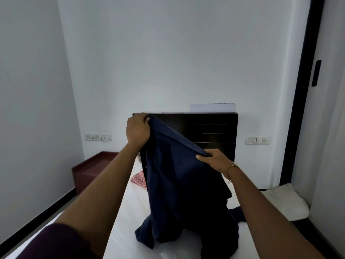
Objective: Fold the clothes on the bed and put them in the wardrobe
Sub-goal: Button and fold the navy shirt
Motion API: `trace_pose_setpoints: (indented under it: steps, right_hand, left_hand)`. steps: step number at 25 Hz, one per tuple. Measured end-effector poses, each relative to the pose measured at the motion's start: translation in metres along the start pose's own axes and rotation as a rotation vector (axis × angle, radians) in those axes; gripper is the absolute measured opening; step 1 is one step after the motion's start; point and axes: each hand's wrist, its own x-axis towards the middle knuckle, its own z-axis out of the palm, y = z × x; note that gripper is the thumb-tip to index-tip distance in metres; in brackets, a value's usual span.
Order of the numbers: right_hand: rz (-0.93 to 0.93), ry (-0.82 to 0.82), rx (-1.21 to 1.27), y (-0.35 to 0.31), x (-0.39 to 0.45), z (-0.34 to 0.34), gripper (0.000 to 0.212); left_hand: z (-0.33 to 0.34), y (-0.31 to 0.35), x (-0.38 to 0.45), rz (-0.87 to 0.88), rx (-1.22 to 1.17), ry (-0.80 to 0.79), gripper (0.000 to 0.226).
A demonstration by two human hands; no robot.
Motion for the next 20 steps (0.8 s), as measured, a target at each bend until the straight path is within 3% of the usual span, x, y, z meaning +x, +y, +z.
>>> trace_pose_setpoints:
  steps: [3,5,8,9,13,14,17,20]
  right_hand:
    - [0.022,-0.021,0.163,-0.016,-0.019,-0.015,0.024]
    - [0.067,-0.017,0.467,-0.026,-0.028,-0.024,0.019]
    - [0.186,-0.084,0.866,-0.027,-0.039,-0.055,0.041]
    - [0.195,-0.073,0.816,-0.023,-0.040,-0.066,0.044]
    - [0.103,-0.031,-0.027,-0.003,-0.043,-0.085,0.021]
    - [0.115,-0.036,-0.048,0.002,-0.046,-0.086,0.022]
    - [0.147,0.015,0.225,0.008,-0.063,-0.093,0.035]
    - [0.126,0.063,0.400,0.009,-0.073,-0.099,0.038]
  left_hand:
    - [0.010,-0.004,-0.010,-0.111,-0.124,-0.048,0.025]
    - [0.019,-0.002,-0.018,-0.099,0.003,-0.071,0.027]
    - [0.022,0.002,-0.019,-0.112,0.145,-0.084,0.029]
    - [0.021,0.007,-0.019,-0.122,0.161,-0.075,0.029]
    - [0.027,0.029,-0.019,-0.099,0.233,-0.148,0.026]
    - [0.032,0.031,-0.022,-0.096,0.241,-0.201,0.023]
    - [0.056,0.039,-0.051,-0.156,0.160,-0.339,0.016]
    - [0.090,0.070,-0.090,-0.412,-0.128,-0.611,0.055]
